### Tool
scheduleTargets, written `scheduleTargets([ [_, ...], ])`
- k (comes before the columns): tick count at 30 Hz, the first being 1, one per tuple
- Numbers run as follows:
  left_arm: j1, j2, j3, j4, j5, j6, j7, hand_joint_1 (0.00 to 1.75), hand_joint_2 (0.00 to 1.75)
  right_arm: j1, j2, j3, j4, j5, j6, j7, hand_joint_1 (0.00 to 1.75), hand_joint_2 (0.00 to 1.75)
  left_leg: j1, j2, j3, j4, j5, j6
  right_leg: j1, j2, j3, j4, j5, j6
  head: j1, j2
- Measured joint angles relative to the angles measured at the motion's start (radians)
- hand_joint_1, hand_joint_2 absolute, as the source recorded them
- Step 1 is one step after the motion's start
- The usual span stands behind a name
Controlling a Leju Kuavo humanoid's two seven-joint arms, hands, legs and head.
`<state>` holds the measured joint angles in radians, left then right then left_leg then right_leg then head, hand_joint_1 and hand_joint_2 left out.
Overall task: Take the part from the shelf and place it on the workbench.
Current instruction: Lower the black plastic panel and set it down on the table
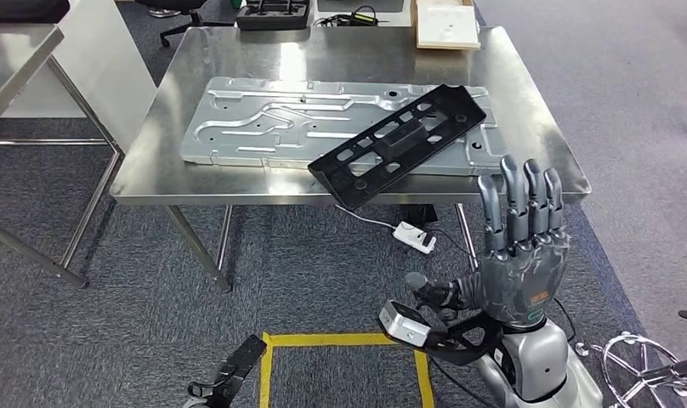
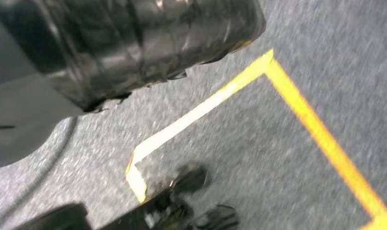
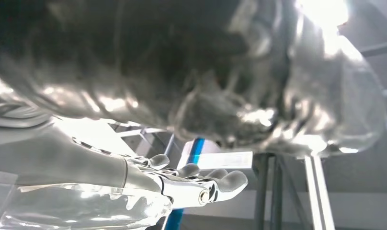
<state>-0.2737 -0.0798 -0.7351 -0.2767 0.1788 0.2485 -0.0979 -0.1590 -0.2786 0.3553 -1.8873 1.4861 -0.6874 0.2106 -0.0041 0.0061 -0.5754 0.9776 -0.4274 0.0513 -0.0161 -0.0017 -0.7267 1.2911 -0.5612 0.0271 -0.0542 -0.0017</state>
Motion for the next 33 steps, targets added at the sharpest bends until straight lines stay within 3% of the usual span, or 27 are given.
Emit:
scheduleTargets([
  [1, 0.004, 0.0, 0.001, 0.0, 0.003, 0.002, -0.001, 0.0, 0.0, 0.019, 0.021, -0.02, -0.004, -0.035, 0.0, -0.069, 0.0, 0.0, 0.001, 0.001, -0.021, 0.004, 0.012, -0.003, -0.002, 0.0, 0.016, 0.013, 0.021, 0.003, 0.0, 0.0],
  [3, 0.01, -0.001, 0.004, 0.0, 0.008, 0.007, -0.002, 0.0, 0.0, 0.052, 0.083, -0.083, -0.005, -0.141, 0.0, -0.293, 0.0, 0.0, 0.005, 0.002, -0.062, 0.021, 0.031, -0.015, -0.007, 0.0, 0.099, -0.06, 0.069, 0.009, 0.0, 0.0],
  [5, 0.012, -0.001, 0.005, 0.0, 0.014, 0.011, -0.004, 0.0, 0.0, 0.068, 0.167, -0.177, 0.0, -0.267, 0.0, -0.585, 0.0, 0.0, 0.006, 0.002, -0.096, 0.044, 0.045, -0.029, -0.006, 0.0, 0.196, -0.192, 0.05, 0.008, 0.0, 0.0],
  [6, 0.013, -0.001, 0.006, 0.0, 0.016, 0.013, -0.004, 0.0, 0.0, 0.072, 0.212, -0.231, 0.008, -0.322, 0.0, -0.723, 0.0, 0.0, 0.006, 0.002, -0.105, 0.052, 0.051, -0.035, -0.005, 0.001, 0.221, -0.236, 0.03, 0.004, 0.001, 0.0],
  [8, 0.016, -0.001, 0.008, 0.0, 0.022, 0.016, -0.006, 0.0, 0.0, 0.084, 0.292, -0.327, 0.037, -0.393, 0.0, -0.866, 0.0, 0.0, 0.007, 0.001, -0.11, 0.054, 0.067, -0.048, 0.001, 0.001, 0.222, -0.256, 0.023, -0.011, 0.0, 0.0],
  [9, 0.018, 0.0, 0.009, 0.0, 0.026, 0.019, -0.007, 0.0, 0.0, 0.091, 0.323, -0.365, 0.057, -0.412, 0.001, -0.882, 0.0, 0.0, 0.009, 0.0, -0.112, 0.055, 0.068, -0.053, 0.001, -0.001, 0.214, -0.256, 0.032, -0.02, 0.001, 0.0],
  [10, 0.022, 0.0, 0.01, 0.0, 0.032, 0.023, -0.009, 0.0, 0.0, 0.099, 0.348, -0.396, 0.077, -0.426, 0.001, -0.877, 0.0, 0.0, 0.012, -0.001, -0.121, 0.066, 0.052, -0.058, 0.001, -0.003, 0.204, -0.256, 0.043, -0.029, 0.001, 0.0],
  [11, 0.026, 0.0, 0.011, 0.0, 0.038, 0.027, -0.011, 0.0, 0.0, 0.105, 0.369, -0.424, 0.097, -0.438, 0.001, -0.875, 0.0, 0.0, 0.013, -0.002, -0.134, 0.092, 0.015, -0.062, 0.0, -0.004, 0.191, -0.257, 0.056, -0.038, 0.0, 0.0],
  [13, 0.032, 0.001, 0.012, 0.0, 0.049, 0.034, -0.013, 0.0, 0.0, 0.117, 0.408, -0.478, 0.142, -0.466, 0.001, -0.878, 0.0, 0.0, 0.014, -0.002, -0.168, 0.202, -0.094, -0.068, 0.002, -0.004, 0.158, -0.256, 0.084, -0.048, -0.003, 0.0],
  [14, 0.033, 0.001, 0.012, 0.0, 0.055, 0.037, -0.015, 0.0, 0.0, 0.123, 0.426, -0.505, 0.168, -0.481, 0.002, -0.881, 0.0, 0.0, 0.014, -0.002, -0.181, 0.268, -0.133, -0.07, 0.004, -0.004, 0.141, -0.256, 0.098, -0.049, -0.003, 0.0],
  [15, 0.034, 0.001, 0.012, 0.0, 0.061, 0.039, -0.017, 0.0, 0.0, 0.129, 0.442, -0.531, 0.197, -0.495, 0.001, -0.882, 0.0, 0.0, 0.014, -0.002, -0.185, 0.322, -0.147, -0.07, 0.006, -0.004, 0.123, -0.255, 0.112, -0.05, -0.003, 0.0],
  [17, 0.039, 0.002, 0.012, 0.0, 0.071, 0.043, -0.02, 0.0, 0.0, 0.139, 0.468, -0.58, 0.256, -0.526, 0.001, -0.883, 0.0, 0.0, 0.013, -0.003, -0.15, 0.343, -0.109, -0.065, 0.011, -0.004, 0.085, -0.254, 0.139, -0.05, -0.003, 0.0],
  [18, 0.041, 0.002, 0.012, 0.0, 0.076, 0.046, -0.022, 0.0, 0.0, 0.141, 0.482, -0.605, 0.29, -0.548, 0.001, -0.884, 0.0, 0.0, 0.012, -0.003, -0.106, 0.303, -0.082, -0.058, 0.014, -0.004, 0.068, -0.254, 0.152, -0.05, -0.003, 0.0],
  [19, 0.042, 0.002, 0.012, 0.0, 0.08, 0.049, -0.024, 0.0, 0.0, 0.142, 0.495, -0.63, 0.329, -0.575, 0.001, -0.884, 0.0, 0.0, 0.009, -0.004, -0.048, 0.236, -0.075, -0.049, 0.016, -0.003, 0.055, -0.254, 0.164, -0.049, -0.003, 0.0],
  [21, 0.041, 0.003, 0.014, 0.0, 0.09, 0.058, -0.03, 0.0, 0.0, 0.138, 0.516, -0.683, 0.426, -0.643, 0.001, -0.884, 0.0, 0.0, 0.002, -0.004, 0.066, 0.081, -0.106, -0.035, 0.017, -0.003, 0.043, -0.256, 0.186, -0.042, -0.003, 0.0],
  [23, 0.041, 0.004, 0.015, 0.0, 0.101, 0.067, -0.038, 0.0, 0.0, 0.132, 0.525, -0.737, 0.529, -0.707, 0.001, -0.884, 0.0, 0.0, -0.007, -0.006, 0.109, 0.007, -0.125, -0.027, 0.013, -0.007, 0.048, -0.267, 0.206, -0.031, -0.007, 0.0],
  [25, 0.046, 0.003, 0.016, 0.0, 0.113, 0.074, -0.044, 0.0, 0.0, 0.128, 0.527, -0.785, 0.621, -0.756, 0.001, -0.884, 0.0, 0.0, -0.007, -0.003, 0.098, -0.011, -0.095, -0.014, 0.012, -0.004, 0.047, -0.276, 0.217, -0.018, -0.012, 0.0],
  [26, 0.049, 0.003, 0.016, 0.0, 0.119, 0.078, -0.046, 0.0, 0.0, 0.125, 0.528, -0.81, 0.671, -0.774, 0.001, -0.883, 0.0, 0.0, -0.006, 0.0, 0.089, -0.021, -0.077, -0.005, 0.013, 0.0, 0.039, -0.266, 0.196, -0.013, -0.009, 0.0],
  [27, 0.052, 0.003, 0.016, 0.0, 0.125, 0.08, -0.049, 0.0, 0.0, 0.124, 0.527, -0.835, 0.723, -0.787, 0.001, -0.883, 0.0, 0.0, -0.003, 0.002, 0.077, -0.03, -0.057, 0.001, 0.015, 0.004, 0.028, -0.237, 0.154, -0.009, -0.004, 0.0],
  [29, 0.057, 0.003, 0.016, 0.0, 0.135, 0.083, -0.052, 0.0, 0.0, 0.122, 0.527, -0.886, 0.832, -0.804, 0.001, -0.882, 0.0, 0.0, -0.004, 0.003, 0.044, -0.031, -0.026, 0.008, 0.012, 0.006, 0.003, -0.126, 0.043, -0.004, 0.004, 0.0],
  [30, 0.061, 0.003, 0.016, 0.0, 0.138, 0.083, -0.053, 0.0, 0.0, 0.12, 0.527, -0.912, 0.885, -0.812, 0.001, -0.883, 0.0, 0.0, -0.005, 0.004, 0.023, -0.027, -0.012, 0.008, 0.01, 0.005, -0.002, -0.066, 0.011, -0.002, 0.005, 0.0],
  [31, 0.063, 0.003, 0.016, 0.0, 0.142, 0.083, -0.053, 0.0, 0.0, 0.117, 0.527, -0.939, 0.937, -0.817, 0.001, -0.883, 0.0, 0.0, -0.005, 0.004, 0.001, -0.02, -0.001, 0.006, 0.008, 0.005, 0.002, -0.025, 0.007, 0.001, 0.005, 0.0],
  [32, 0.065, 0.003, 0.016, 0.0, 0.144, 0.083, -0.053, 0.0, 0.0, 0.113, 0.525, -0.965, 0.986, -0.822, 0.001, -0.883, 0.0, 0.0, -0.004, 0.005, -0.021, -0.012, 0.009, 0.004, 0.005, 0.005, 0.021, -0.013, 0.023, 0.004, 0.005, 0.0],
  [33, 0.066, 0.003, 0.016, 0.0, 0.147, 0.083, -0.053, 0.0, 0.0, 0.109, 0.524, -0.992, 1.035, -0.826, 0.001, -0.884, 0.0, 0.0, -0.002, 0.005, -0.044, 0.0, 0.017, 0.0, 0.001, 0.005, 0.055, -0.034, 0.049, 0.008, 0.005, 0.0],
])
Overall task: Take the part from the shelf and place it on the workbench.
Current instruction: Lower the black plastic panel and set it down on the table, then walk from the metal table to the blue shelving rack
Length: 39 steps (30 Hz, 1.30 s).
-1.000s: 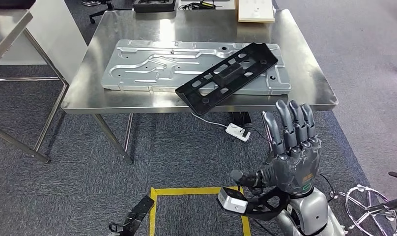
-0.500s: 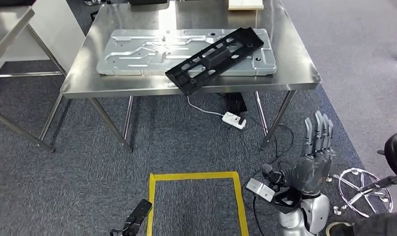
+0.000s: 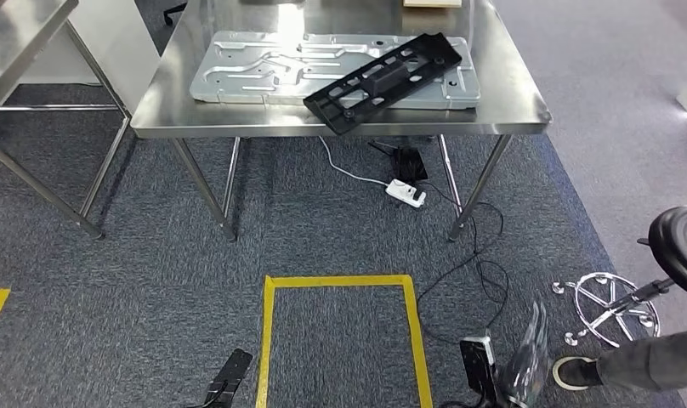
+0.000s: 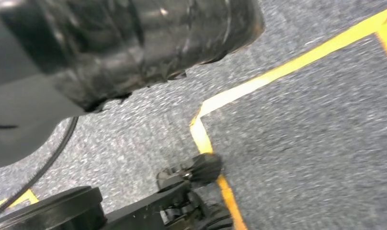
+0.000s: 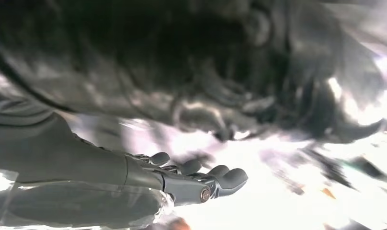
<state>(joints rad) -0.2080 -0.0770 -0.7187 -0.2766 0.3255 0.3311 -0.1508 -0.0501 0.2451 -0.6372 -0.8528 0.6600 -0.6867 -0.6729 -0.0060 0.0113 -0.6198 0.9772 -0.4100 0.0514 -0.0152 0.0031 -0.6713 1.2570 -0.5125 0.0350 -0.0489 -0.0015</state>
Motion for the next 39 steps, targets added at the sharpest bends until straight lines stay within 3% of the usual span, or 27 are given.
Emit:
scheduleTargets([
  [1, 0.0, 0.0, 0.0, 0.0, 0.002, 0.0, 0.0, 0.0, 0.0, -0.007, -0.002, -0.025, 0.048, -0.004, 0.0, 0.0, 0.0, 0.0, 0.002, 0.0, -0.022, 0.015, 0.007, -0.005, -0.005, 0.0, 0.051, -0.053, 0.012, 0.004, 0.0, 0.0],
  [2, 0.0, 0.0, 0.0, 0.0, 0.005, 0.0, 0.0, 0.0, 0.0, -0.015, -0.006, -0.047, 0.093, -0.009, 0.0, 0.0, 0.0, 0.0, 0.003, 0.0, -0.042, 0.031, 0.012, -0.011, -0.005, 0.0, 0.104, -0.123, 0.006, 0.006, 0.001, 0.0],
  [4, 0.001, 0.0, 0.0, 0.0, 0.011, 0.001, 0.0, 0.0, 0.0, -0.032, -0.014, -0.088, 0.182, -0.022, 0.001, 0.002, 0.0, 0.0, 0.002, 0.001, -0.064, 0.053, 0.023, -0.024, -0.003, 0.003, 0.165, -0.216, -0.024, -0.004, 0.0, 0.0],
  [5, 0.002, 0.001, 0.0, 0.0, 0.015, 0.002, 0.0, 0.0, 0.0, -0.038, -0.018, -0.108, 0.221, -0.029, 0.002, 0.005, 0.0, 0.0, 0.002, 0.001, -0.067, 0.056, 0.029, -0.03, 0.002, 0.005, 0.169, -0.229, -0.03, -0.012, -0.001, 0.0],
  [7, 0.004, 0.001, 0.0, 0.0, 0.019, 0.002, 0.001, 0.0, 0.0, -0.045, -0.027, -0.147, 0.298, -0.038, 0.007, 0.019, 0.0, 0.0, 0.007, 0.0, -0.072, 0.06, 0.032, -0.042, 0.003, 0.003, 0.155, -0.226, -0.015, -0.032, -0.001, 0.0],
  [8, 0.007, 0.001, 0.0, 0.001, 0.022, 0.003, 0.001, 0.0, 0.0, -0.048, -0.031, -0.163, 0.334, -0.038, 0.011, 0.032, 0.0, 0.0, 0.01, -0.001, -0.082, 0.074, 0.01, -0.048, 0.003, 0.0, 0.145, -0.227, -0.003, -0.042, -0.002, 0.0],
  [9, 0.01, 0.002, 0.0, 0.001, 0.024, 0.004, 0.002, 0.0, 0.0, -0.052, -0.035, -0.176, 0.368, -0.034, 0.016, 0.049, 0.0, 0.0, 0.012, -0.002, -0.095, 0.104, -0.031, -0.054, 0.002, -0.002, 0.132, -0.228, 0.01, -0.05, -0.003, 0.0],
  [11, 0.012, 0.002, 0.0, 0.001, 0.029, 0.007, 0.004, 0.0, 0.0, -0.056, -0.043, -0.192, 0.424, -0.02, 0.026, 0.093, 0.0, 0.0, 0.014, -0.002, -0.126, 0.211, -0.134, -0.064, 0.001, -0.005, 0.102, -0.229, 0.032, -0.058, -0.006, 0.0],
  [12, 0.013, 0.002, 0.0, 0.001, 0.031, 0.008, 0.005, 0.0, 0.0, -0.057, -0.047, -0.197, 0.448, -0.014, 0.029, 0.115, 0.0, 0.0, 0.015, -0.002, -0.137, 0.272, -0.164, -0.068, 0.002, -0.008, 0.086, -0.228, 0.043, -0.059, -0.007, 0.0],
  [13, 0.013, 0.002, 0.0, 0.001, 0.033, 0.009, 0.007, 0.0, 0.0, -0.058, -0.051, -0.202, 0.468, -0.008, 0.032, 0.134, 0.0, 0.0, 0.016, -0.002, -0.139, 0.32, -0.167, -0.07, 0.002, -0.013, 0.071, -0.228, 0.054, -0.059, -0.007, 0.0],
  [14, 0.015, 0.003, 0.0, 0.001, 0.033, 0.01, 0.009, 0.0, 0.0, -0.058, -0.054, -0.206, 0.488, -0.003, 0.037, 0.153, 0.0, 0.0, 0.016, -0.002, -0.13, 0.345, -0.148, -0.071, 0.003, -0.019, 0.055, -0.228, 0.065, -0.058, -0.007, 0.0],
  [16, 0.016, 0.003, 0.0, 0.002, 0.034, 0.01, 0.011, 0.0, 0.0, -0.061, -0.06, -0.21, 0.523, 0.008, 0.051, 0.191, 0.0, 0.0, 0.016, 0.004, -0.06, 0.299, -0.093, -0.064, 0.005, -0.033, 0.029, -0.228, 0.086, -0.055, -0.007, 0.0],
  [17, 0.015, 0.003, 0.0, 0.002, 0.035, 0.01, 0.01, 0.0, 0.0, -0.063, -0.062, -0.211, 0.539, 0.013, 0.058, 0.21, 0.0, 0.0, 0.013, 0.016, 0.003, 0.231, -0.089, -0.057, 0.006, -0.039, 0.021, -0.227, 0.095, -0.052, -0.007, 0.0],
  [19, 0.009, 0.003, 0.0, 0.002, 0.036, 0.012, 0.009, 0.0, 0.0, -0.065, -0.065, -0.212, 0.565, 0.022, 0.072, 0.246, 0.0, 0.0, 0.004, 0.04, 0.122, 0.075, -0.128, -0.041, 0.008, -0.054, 0.013, -0.226, 0.109, -0.042, -0.007, 0.0],
  [20, 0.006, 0.003, 0.001, 0.002, 0.037, 0.012, 0.009, 0.0, 0.0, -0.065, -0.066, -0.213, 0.576, 0.026, 0.078, 0.263, 0.0, 0.0, -0.001, 0.044, 0.154, 0.024, -0.146, -0.033, 0.007, -0.064, 0.013, -0.227, 0.117, -0.036, -0.007, 0.0],
  [21, 0.005, 0.003, 0.001, 0.002, 0.037, 0.013, 0.009, 0.0, 0.0, -0.066, -0.067, -0.214, 0.585, 0.03, 0.085, 0.281, 0.0, 0.0, -0.004, 0.039, 0.163, -0.004, -0.151, -0.027, 0.006, -0.075, 0.013, -0.23, 0.125, -0.03, -0.008, 0.0],
  [23, 0.013, 0.003, 0.002, 0.002, 0.039, 0.013, 0.01, 0.0, 0.0, -0.069, -0.072, -0.216, 0.602, 0.04, 0.106, 0.321, 0.0, 0.0, -0.001, 0.025, 0.161, -0.018, -0.134, -0.016, 0.005, -0.079, 0.01, -0.227, 0.127, -0.018, -0.007, 0.0],
  [25, 0.022, 0.004, 0.002, 0.003, 0.041, 0.015, 0.013, 0.0, 0.0, -0.07, -0.08, -0.217, 0.618, 0.054, 0.143, 0.368, 0.0, 0.0, 0.002, 0.014, 0.154, -0.025, -0.115, -0.005, 0.004, -0.05, -0.016, -0.16, 0.073, -0.01, -0.005, 0.0],
  [27, 0.023, 0.005, 0.002, 0.004, 0.043, 0.019, 0.019, 0.0, 0.0, -0.07, -0.093, -0.218, 0.635, 0.07, 0.192, 0.423, 0.0, 0.0, 0.0, -0.001, 0.137, -0.019, -0.104, 0.004, 0.003, -0.022, -0.06, -0.032, -0.005, -0.006, -0.003, 0.0],
  [28, 0.023, 0.005, 0.002, 0.005, 0.043, 0.021, 0.022, 0.0, 0.0, -0.069, -0.099, -0.218, 0.642, 0.076, 0.213, 0.447, 0.0, 0.0, -0.001, -0.01, 0.128, -0.015, -0.1, 0.006, 0.003, -0.016, -0.073, 0.015, -0.025, -0.006, -0.001, 0.0],
  [29, 0.024, 0.004, 0.002, 0.005, 0.043, 0.024, 0.024, 0.0, 0.0, -0.068, -0.104, -0.218, 0.647, 0.082, 0.229, 0.465, 0.0, 0.0, -0.002, -0.021, 0.12, -0.009, -0.098, 0.006, 0.003, -0.013, -0.068, 0.028, -0.025, -0.006, -0.002, 0.0],
  [30, 0.025, 0.004, 0.002, 0.005, 0.043, 0.027, 0.026, 0.0, 0.0, -0.068, -0.107, -0.218, 0.65, 0.089, 0.241, 0.477, 0.0, 0.0, -0.002, -0.03, 0.113, -0.002, -0.097, 0.005, 0.003, -0.009, -0.045, 0.002, -0.008, -0.006, -0.002, 0.0],
  [32, 0.028, 0.004, 0.002, 0.005, 0.042, 0.032, 0.028, 0.0, 0.0, -0.069, -0.112, -0.218, 0.656, 0.104, 0.255, 0.49, 0.0, 0.0, -0.002, -0.049, 0.099, 0.015, -0.099, 0.001, 0.0, 0.021, 0.032, -0.114, 0.036, -0.011, -0.001, 0.0],
  [33, 0.028, 0.004, 0.002, 0.005, 0.041, 0.034, 0.029, 0.0, 0.0, -0.069, -0.114, -0.218, 0.658, 0.111, 0.259, 0.493, 0.0, 0.0, -0.003, -0.057, 0.091, 0.026, -0.102, -0.003, -0.002, 0.039, 0.06, -0.165, 0.046, -0.014, -0.002, 0.0],
  [35, 0.027, 0.004, 0.002, 0.005, 0.037, 0.037, 0.03, 0.0, 0.0, -0.069, -0.117, -0.218, 0.662, 0.124, 0.264, 0.5, 0.0, 0.0, -0.001, -0.072, 0.075, 0.04, -0.104, -0.014, -0.002, 0.06, 0.08, -0.206, 0.041, -0.02, -0.002, 0.0],
  [37, 0.032, 0.006, 0.002, 0.005, 0.032, 0.041, 0.031, 0.0, 0.0, -0.068, -0.116, -0.218, 0.667, 0.134, 0.27, 0.508, 0.0, 0.0, 0.003, -0.084, 0.068, 0.042, -0.103, -0.027, -0.002, 0.044, 0.082, -0.214, 0.043, -0.03, -0.002, 0.0],
  [39, 0.039, 0.009, 0.002, 0.005, 0.025, 0.05, 0.03, 0.0, 0.0, -0.07, -0.115, -0.218, 0.671, 0.143, 0.276, 0.519, 0.0, 0.0, 0.004, -0.07, 0.053, 0.07, -0.122, -0.039, -0.006, 0.025, 0.088, -0.226, 0.049, -0.041, -0.005, 0.0],
])
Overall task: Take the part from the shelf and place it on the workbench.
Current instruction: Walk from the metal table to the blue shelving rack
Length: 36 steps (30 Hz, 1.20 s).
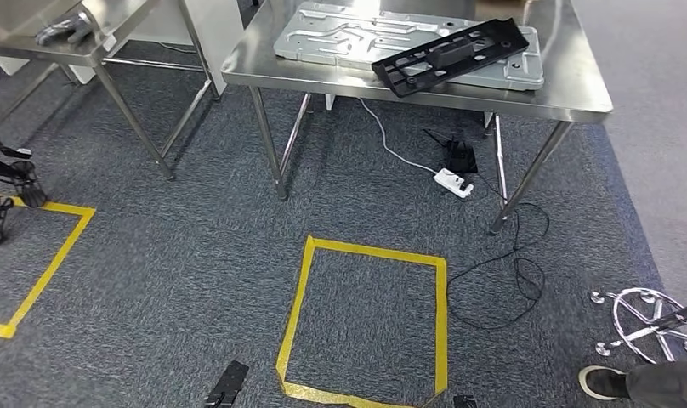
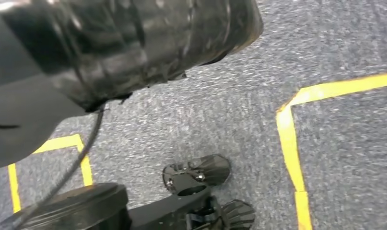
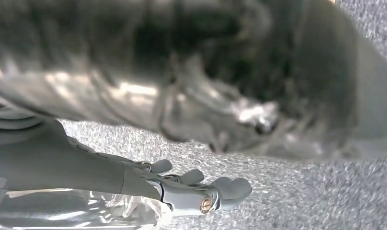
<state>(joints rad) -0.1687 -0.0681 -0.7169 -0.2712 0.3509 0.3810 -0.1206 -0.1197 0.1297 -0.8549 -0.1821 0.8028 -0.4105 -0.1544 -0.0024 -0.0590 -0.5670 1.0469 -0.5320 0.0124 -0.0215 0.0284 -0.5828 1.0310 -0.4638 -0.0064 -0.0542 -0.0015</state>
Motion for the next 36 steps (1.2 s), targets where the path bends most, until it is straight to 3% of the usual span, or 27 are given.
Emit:
scheduleTargets([
  [3, 0.011, 0.001, 0.0, 0.0, 0.0, 0.031, -0.015, 0.0, 0.0, -0.001, 0.0, 0.0, 0.003, 0.022, 0.025, 0.025, 0.0, 0.0, 0.007, 0.037, -0.085, 0.163, -0.082, -0.017, -0.001, -0.033, 0.001, -0.005, 0.001, -0.007, -0.007, 0.0],
  [4, 0.019, 0.001, -0.001, 0.0, 0.008, 0.047, -0.026, 0.0, 0.0, 0.0, 0.0, 0.001, 0.004, 0.035, 0.037, 0.035, 0.0, 0.0, 0.011, 0.042, -0.11, 0.211, -0.096, -0.022, 0.0, -0.044, 0.001, -0.004, 0.0, -0.008, -0.007, 0.0],
  [5, 0.03, 0.001, -0.001, 0.0, 0.02, 0.062, -0.038, 0.0, 0.0, 0.0, 0.0, 0.003, 0.005, 0.048, 0.048, 0.044, 0.0, 0.0, 0.014, 0.045, -0.12, 0.228, -0.093, -0.025, 0.0, -0.054, 0.001, -0.004, -0.002, -0.008, -0.007, 0.0],
  [6, 0.041, 0.001, -0.001, 0.0, 0.033, 0.077, -0.052, 0.0, 0.0, 0.0, 0.0, 0.007, 0.006, 0.063, 0.058, 0.051, 0.0, 0.0, 0.016, 0.049, -0.111, 0.207, -0.071, -0.027, 0.0, -0.062, 0.001, -0.003, -0.003, -0.007, -0.008, 0.0],
  [8, 0.059, 0.001, -0.001, 0.0, 0.049, 0.096, -0.07, 0.0, 0.0, -0.001, 0.0, 0.017, 0.006, 0.085, 0.071, 0.058, 0.0, 0.0, 0.017, 0.07, -0.049, 0.08, -0.006, -0.026, -0.001, -0.077, 0.004, -0.001, -0.006, -0.002, -0.008, 0.0],
  [10, 0.065, 0.001, -0.001, 0.0, 0.057, 0.104, -0.08, 0.0, 0.0, -0.001, 0.0, 0.024, 0.006, 0.094, 0.074, 0.06, 0.0, 0.0, 0.012, 0.093, 0.0, -0.02, 0.031, -0.018, 0.001, -0.093, 0.009, -0.003, -0.008, 0.007, -0.007, 0.0],
  [11, 0.065, 0.001, 0.0, 0.0, 0.063, 0.108, -0.084, 0.0, 0.0, -0.001, 0.0, 0.028, 0.006, 0.098, 0.076, 0.059, 0.0, 0.0, 0.009, 0.097, 0.005, -0.038, 0.035, -0.012, 0.002, -0.099, 0.011, -0.005, -0.008, 0.013, -0.006, 0.0],
  [13, 0.07, 0.002, 0.002, 0.0, 0.084, 0.116, -0.092, 0.0, 0.0, -0.002, 0.0, 0.036, 0.006, 0.11, 0.081, 0.058, 0.0, 0.0, 0.005, 0.083, 0.002, -0.039, 0.038, -0.001, 0.002, -0.111, 0.017, -0.011, -0.006, 0.027, -0.006, 0.0],
  [15, 0.079, 0.001, 0.008, 0.0, 0.116, 0.127, -0.098, 0.0, 0.0, -0.004, -0.002, 0.047, 0.006, 0.129, 0.087, 0.051, 0.0, 0.0, 0.008, 0.07, 0.008, -0.051, 0.047, 0.013, -0.001, -0.094, 0.017, 0.003, -0.022, 0.038, -0.005, 0.0],
  [16, 0.081, 0.001, 0.012, 0.0, 0.13, 0.132, -0.097, 0.0, 0.0, -0.004, -0.003, 0.053, 0.006, 0.138, 0.089, 0.045, 0.0, 0.0, 0.01, 0.063, 0.011, -0.057, 0.052, 0.02, -0.002, -0.077, 0.006, 0.034, -0.045, 0.04, -0.003, 0.0],
  [17, 0.082, 0.0, 0.016, 0.0, 0.141, 0.137, -0.095, 0.0, 0.0, -0.003, -0.004, 0.059, 0.007, 0.147, 0.089, 0.04, 0.0, 0.0, 0.011, 0.057, 0.014, -0.061, 0.056, 0.025, -0.002, -0.056, -0.017, 0.09, -0.079, 0.04, -0.002, 0.0],
  [19, 0.081, 0.0, 0.021, 0.001, 0.153, 0.145, -0.086, 0.0, 0.0, 0.0, -0.004, 0.068, 0.007, 0.162, 0.091, 0.029, 0.0, 0.0, 0.008, 0.04, 0.013, -0.061, 0.058, 0.031, 0.001, -0.037, -0.078, 0.225, -0.142, 0.037, 0.0, 0.0],
  [20, 0.081, 0.0, 0.023, 0.001, 0.157, 0.15, -0.083, 0.0, 0.0, 0.002, -0.005, 0.072, 0.007, 0.168, 0.093, 0.025, 0.0, 0.0, 0.007, 0.029, 0.013, -0.06, 0.058, 0.032, 0.002, -0.034, -0.1, 0.272, -0.155, 0.037, 0.0, 0.0],
  [21, 0.082, 0.0, 0.026, 0.001, 0.16, 0.156, -0.081, 0.0, 0.0, 0.003, -0.005, 0.078, 0.008, 0.175, 0.096, 0.021, 0.0, 0.0, 0.006, 0.017, 0.013, -0.059, 0.058, 0.032, 0.003, -0.032, -0.106, 0.28, -0.146, 0.035, 0.0, 0.0],
  [23, 0.083, 0.0, 0.031, 0.002, 0.165, 0.168, -0.081, 0.0, 0.0, 0.004, -0.005, 0.089, 0.009, 0.186, 0.103, 0.014, 0.0, 0.0, 0.005, -0.009, 0.014, -0.053, 0.055, 0.031, 0.003, -0.02, -0.064, 0.186, -0.078, 0.03, 0.0, 0.0],
  [25, 0.082, -0.001, 0.035, 0.002, 0.168, 0.176, -0.081, 0.0, 0.0, 0.004, -0.005, 0.098, 0.009, 0.193, 0.107, 0.008, 0.0, 0.0, 0.004, -0.032, 0.01, -0.042, 0.05, 0.024, 0.0, 0.021, -0.006, 0.054, -0.025, 0.024, -0.001, 0.0],
  [27, 0.081, -0.001, 0.038, 0.002, 0.17, 0.181, -0.081, 0.0, 0.0, 0.003, -0.005, 0.106, 0.009, 0.198, 0.108, 0.005, 0.0, 0.0, 0.005, -0.05, 0.001, -0.035, 0.047, 0.014, 0.0, 0.044, 0.014, 0.004, -0.019, 0.02, -0.001, 0.0],
  [29, 0.083, 0.0, 0.04, 0.002, 0.171, 0.183, -0.082, 0.0, 0.0, 0.002, -0.004, 0.113, 0.009, 0.199, 0.108, 0.004, 0.0, 0.0, 0.009, -0.062, -0.007, -0.033, 0.047, 0.001, 0.0, 0.026, 0.015, -0.001, -0.016, 0.014, -0.001, 0.0],
  [31, 0.086, 0.0, 0.042, 0.002, 0.171, 0.184, -0.082, 0.0, 0.0, 0.002, -0.004, 0.116, 0.009, 0.2, 0.108, 0.004, 0.0, 0.0, 0.008, -0.025, -0.024, 0.001, 0.026, -0.011, -0.003, 0.005, 0.021, -0.009, -0.012, 0.002, -0.004, 0.0],
  [33, 0.083, 0.0, 0.043, 0.002, 0.17, 0.184, -0.082, 0.0, 0.0, 0.002, -0.004, 0.118, 0.009, 0.2, 0.108, 0.003, 0.0, 0.0, 0.008, 0.03, -0.075, 0.107, -0.029, -0.02, -0.003, -0.02, 0.024, -0.013, -0.013, -0.005, -0.008, 0.0],
  [35, 0.081, 0.0, 0.044, 0.002, 0.17, 0.184, -0.081, 0.0, 0.0, 0.004, -0.004, 0.119, 0.01, 0.2, 0.108, 0.003, 0.0, 0.0, 0.013, 0.045, -0.138, 0.226, -0.074, -0.026, 0.0, -0.049, 0.024, -0.012, -0.015, -0.009, -0.01, 0.0],
  [36, 0.081, -0.001, 0.044, 0.002, 0.17, 0.184, -0.081, 0.0, 0.0, 0.004, -0.004, 0.119, 0.01, 0.2, 0.108, 0.003, 0.0, 0.0, 0.015, 0.047, -0.149, 0.246, -0.073, -0.028, 0.0, -0.062, 0.025, -0.012, -0.016, -0.009, -0.01, 0.0],
])
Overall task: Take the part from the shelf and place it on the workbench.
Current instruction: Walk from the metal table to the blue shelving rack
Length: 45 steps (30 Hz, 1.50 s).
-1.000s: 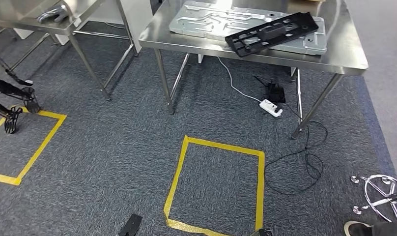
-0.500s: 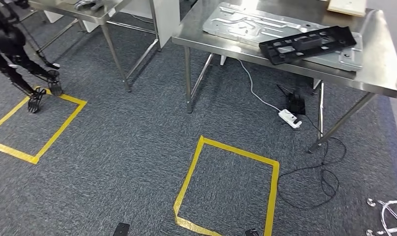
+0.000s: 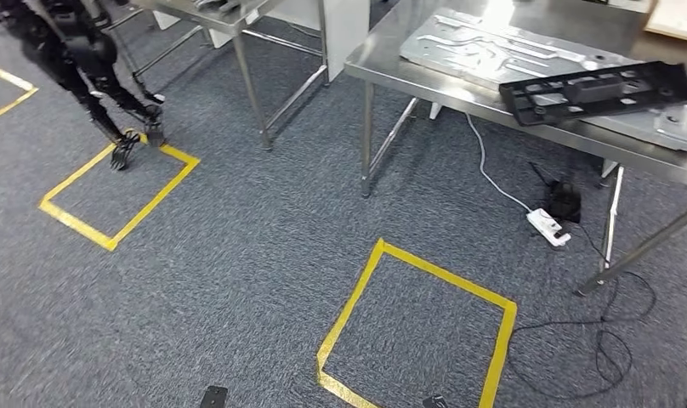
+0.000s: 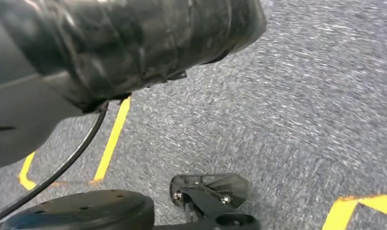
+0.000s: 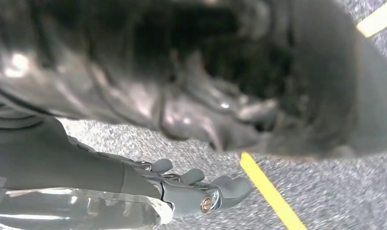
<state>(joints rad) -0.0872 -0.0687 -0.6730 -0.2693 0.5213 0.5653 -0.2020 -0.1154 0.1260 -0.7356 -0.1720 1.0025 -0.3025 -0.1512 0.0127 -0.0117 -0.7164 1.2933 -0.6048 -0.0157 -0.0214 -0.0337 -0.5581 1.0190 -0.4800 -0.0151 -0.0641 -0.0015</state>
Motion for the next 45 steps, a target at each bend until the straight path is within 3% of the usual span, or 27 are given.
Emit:
scheduleTargets([
  [1, 0.001, 0.0, 0.0, 0.0, 0.0, 0.0, 0.0, 0.0, 0.0, 0.0, 0.0, 0.0, 0.0, 0.0, 0.0, -0.001, 0.0, 0.0, 0.001, 0.004, 0.008, -0.018, 0.02, 0.0, 0.0, -0.012, 0.001, 0.0, -0.001, 0.001, 0.0, 0.0],
  [4, 0.0, 0.0, 0.0, 0.0, 0.001, 0.0, 0.005, 0.0, 0.0, -0.001, 0.001, 0.004, 0.001, 0.0, 0.0, -0.007, 0.0, 0.0, -0.004, 0.054, 0.109, -0.212, 0.108, 0.008, 0.003, -0.042, 0.009, 0.001, -0.008, 0.01, 0.0, 0.0],
  [6, -0.004, 0.001, 0.002, 0.0, 0.004, -0.001, 0.011, 0.0, 0.0, -0.002, 0.001, 0.01, 0.001, 0.003, -0.002, -0.012, 0.0, 0.0, -0.012, 0.075, 0.141, -0.28, 0.124, 0.02, 0.008, -0.06, 0.014, 0.001, -0.012, 0.02, 0.003, 0.0],
  [8, -0.002, 0.002, 0.006, 0.0, 0.015, -0.003, 0.013, 0.0, 0.0, -0.003, 0.004, 0.014, 0.001, 0.008, -0.011, -0.02, 0.0, 0.0, -0.014, 0.055, 0.139, -0.286, 0.126, 0.032, 0.008, -0.073, 0.02, -0.002, -0.014, 0.032, 0.005, 0.0],
  [9, 0.0, 0.002, 0.009, 0.0, 0.021, -0.005, 0.01, 0.0, 0.0, -0.004, 0.006, 0.016, 0.001, 0.009, -0.02, -0.027, 0.0, 0.0, -0.013, 0.046, 0.141, -0.29, 0.129, 0.038, 0.007, -0.065, 0.021, 0.001, -0.019, 0.037, 0.006, 0.0],
  [11, 0.002, 0.003, 0.014, 0.0, 0.031, -0.012, 0.002, 0.0, 0.0, -0.005, 0.007, 0.018, 0.002, -0.001, -0.044, -0.038, 0.0, 0.0, -0.008, 0.027, 0.148, -0.299, 0.136, 0.051, 0.003, -0.02, -0.001, 0.056, -0.059, 0.044, 0.008, 0.0],
  [13, 0.0, 0.003, 0.017, 0.0, 0.033, -0.023, -0.004, 0.0, 0.0, -0.002, 0.007, 0.018, 0.002, -0.017, -0.068, -0.046, 0.0, 0.0, -0.01, 0.006, 0.148, -0.3, 0.138, 0.058, 0.003, 0.019, -0.061, 0.185, -0.124, 0.043, 0.01, 0.0],
  [14, -0.001, 0.003, 0.017, 0.0, 0.033, -0.028, -0.007, 0.0, 0.0, 0.0, 0.007, 0.018, 0.002, -0.023, -0.077, -0.048, 0.0, 0.0, -0.012, -0.006, 0.148, -0.299, 0.138, 0.06, 0.004, 0.026, -0.092, 0.246, -0.144, 0.043, 0.01, 0.0],
  [15, 0.0, 0.003, 0.017, 0.0, 0.034, -0.031, -0.011, 0.0, 0.0, 0.001, 0.006, 0.018, 0.002, -0.028, -0.086, -0.05, 0.0, 0.0, -0.013, -0.02, 0.148, -0.298, 0.137, 0.061, 0.005, 0.029, -0.11, 0.278, -0.146, 0.043, 0.01, 0.0],
  [16, 0.001, 0.003, 0.017, 0.0, 0.034, -0.034, -0.016, 0.0, 0.0, 0.002, 0.006, 0.018, 0.003, -0.033, -0.093, -0.049, 0.0, 0.0, -0.014, -0.034, 0.149, -0.297, 0.136, 0.061, 0.004, 0.031, -0.111, 0.271, -0.126, 0.042, 0.01, 0.0],
  [17, 0.003, 0.003, 0.017, 0.0, 0.034, -0.037, -0.022, 0.0, 0.0, 0.002, 0.005, 0.018, 0.003, -0.037, -0.101, -0.049, 0.0, 0.0, -0.014, -0.048, 0.15, -0.294, 0.135, 0.06, 0.004, 0.036, -0.095, 0.228, -0.091, 0.04, 0.01, 0.0],
  [19, 0.002, 0.003, 0.017, 0.0, 0.033, -0.047, -0.036, 0.0, 0.0, 0.001, 0.001, 0.018, 0.003, -0.047, -0.111, -0.049, 0.0, 0.0, -0.015, -0.073, 0.15, -0.286, 0.13, 0.056, 0.002, 0.071, -0.043, 0.098, -0.023, 0.034, 0.01, 0.0],
  [21, -0.006, 0.003, 0.017, 0.0, 0.033, -0.063, -0.047, 0.0, 0.0, -0.001, -0.003, 0.017, 0.004, -0.06, -0.114, -0.053, 0.0, 0.0, -0.013, -0.094, 0.141, -0.278, 0.128, 0.046, 0.002, 0.103, -0.015, 0.026, -0.005, 0.028, 0.01, 0.0],
  [23, -0.019, 0.005, 0.018, 0.0, 0.031, -0.082, -0.053, 0.0, 0.0, -0.004, -0.005, 0.016, 0.004, -0.077, -0.12, -0.061, 0.0, 0.0, -0.01, -0.114, 0.131, -0.278, 0.131, 0.034, 0.003, 0.095, -0.01, 0.015, -0.009, 0.021, 0.01, 0.0],
  [24, -0.025, 0.007, 0.018, 0.0, 0.029, -0.089, -0.052, 0.0, 0.0, -0.005, -0.006, 0.015, 0.004, -0.085, -0.124, -0.064, 0.0, 0.0, -0.009, -0.109, 0.128, -0.275, 0.129, 0.028, 0.003, 0.084, -0.006, 0.01, -0.006, 0.015, 0.01, 0.0],
  [26, -0.035, 0.009, 0.018, 0.0, 0.023, -0.096, -0.039, 0.0, 0.0, -0.006, -0.007, 0.014, 0.004, -0.096, -0.128, -0.066, 0.0, 0.0, -0.01, -0.066, 0.105, -0.227, 0.102, 0.018, 0.001, 0.062, 0.005, -0.001, -0.002, 0.001, 0.005, 0.0],
  [28, -0.042, 0.009, 0.017, 0.0, 0.02, -0.098, -0.029, 0.0, 0.0, -0.005, -0.008, 0.013, 0.004, -0.103, -0.126, -0.065, 0.0, 0.0, -0.007, -0.018, 0.047, -0.111, 0.046, 0.009, 0.004, 0.038, 0.008, -0.004, -0.003, -0.007, 0.0, 0.0],
  [30, -0.043, 0.008, 0.017, 0.0, 0.018, -0.098, -0.026, 0.0, 0.0, -0.004, -0.01, 0.013, 0.004, -0.106, -0.124, -0.063, 0.0, 0.0, 0.0, -0.005, -0.007, -0.013, 0.018, 0.001, 0.006, 0.012, 0.008, -0.003, -0.006, -0.009, -0.001, 0.0],
  [31, -0.041, 0.008, 0.017, 0.0, 0.018, -0.098, -0.026, 0.0, 0.0, -0.004, -0.01, 0.012, 0.004, -0.107, -0.124, -0.063, 0.0, 0.0, 0.002, -0.002, -0.011, -0.011, 0.03, -0.002, 0.006, 0.0, 0.01, -0.003, -0.008, -0.008, -0.001, 0.0],
  [33, -0.039, 0.008, 0.017, 0.0, 0.018, -0.098, -0.026, 0.0, 0.0, -0.005, -0.011, 0.012, 0.004, -0.107, -0.124, -0.063, 0.0, 0.0, 0.006, 0.018, 0.039, -0.113, 0.094, -0.003, 0.006, -0.021, 0.016, -0.002, -0.013, -0.003, -0.001, 0.0],
  [34, -0.041, 0.008, 0.017, 0.0, 0.018, -0.098, -0.026, 0.0, 0.0, -0.005, -0.011, 0.012, 0.004, -0.107, -0.124, -0.063, 0.0, 0.0, 0.002, 0.041, 0.074, -0.182, 0.12, -0.001, 0.007, -0.031, 0.02, -0.002, -0.017, 0.001, -0.001, 0.0],
  [36, -0.045, 0.008, 0.017, 0.0, 0.018, -0.098, -0.025, 0.0, 0.0, -0.006, -0.011, 0.012, 0.004, -0.107, -0.124, -0.063, 0.0, 0.0, -0.006, 0.07, 0.117, -0.267, 0.144, 0.01, 0.012, -0.05, 0.025, 0.0, -0.023, 0.012, 0.0, 0.0],
  [37, -0.046, 0.008, 0.017, 0.0, 0.017, -0.099, -0.023, 0.0, 0.0, -0.007, -0.012, 0.012, 0.004, -0.107, -0.124, -0.063, 0.0, 0.0, -0.011, 0.07, 0.119, -0.276, 0.141, 0.016, 0.013, -0.058, 0.027, -0.001, -0.026, 0.017, 0.001, 0.0],
  [39, -0.044, 0.008, 0.017, 0.0, 0.015, -0.1, -0.011, 0.0, 0.0, -0.01, -0.012, 0.011, 0.004, -0.111, -0.124, -0.063, 0.0, 0.0, -0.012, 0.048, 0.121, -0.281, 0.145, 0.028, 0.011, -0.068, 0.032, -0.001, -0.031, 0.028, 0.002, 0.0],
  [41, -0.039, 0.008, 0.017, 0.0, 0.013, -0.102, 0.006, 0.0, 0.0, -0.012, -0.014, 0.006, 0.004, -0.122, -0.125, -0.066, 0.0, 0.0, -0.009, 0.029, 0.127, -0.291, 0.15, 0.041, 0.006, -0.036, 0.02, 0.036, -0.059, 0.037, 0.005, 0.0],
  [43, -0.036, 0.008, 0.017, 0.001, 0.013, -0.104, 0.016, 0.0, 0.0, -0.011, -0.015, -0.003, 0.004, -0.131, -0.125, -0.069, 0.0, 0.0, -0.008, 0.011, 0.13, -0.294, 0.151, 0.051, 0.004, 0.012, -0.032, 0.149, -0.119, 0.038, 0.009, 0.0],
  [45, -0.033, 0.007, 0.016, 0.001, 0.017, -0.105, 0.015, 0.0, 0.0, -0.009, -0.015, -0.01, 0.005, -0.131, -0.126, -0.07, 0.0, 0.0, -0.011, -0.013, 0.129, -0.293, 0.151, 0.055, 0.004, 0.027, -0.094, 0.264, -0.158, 0.038, 0.011, 0.0],
])
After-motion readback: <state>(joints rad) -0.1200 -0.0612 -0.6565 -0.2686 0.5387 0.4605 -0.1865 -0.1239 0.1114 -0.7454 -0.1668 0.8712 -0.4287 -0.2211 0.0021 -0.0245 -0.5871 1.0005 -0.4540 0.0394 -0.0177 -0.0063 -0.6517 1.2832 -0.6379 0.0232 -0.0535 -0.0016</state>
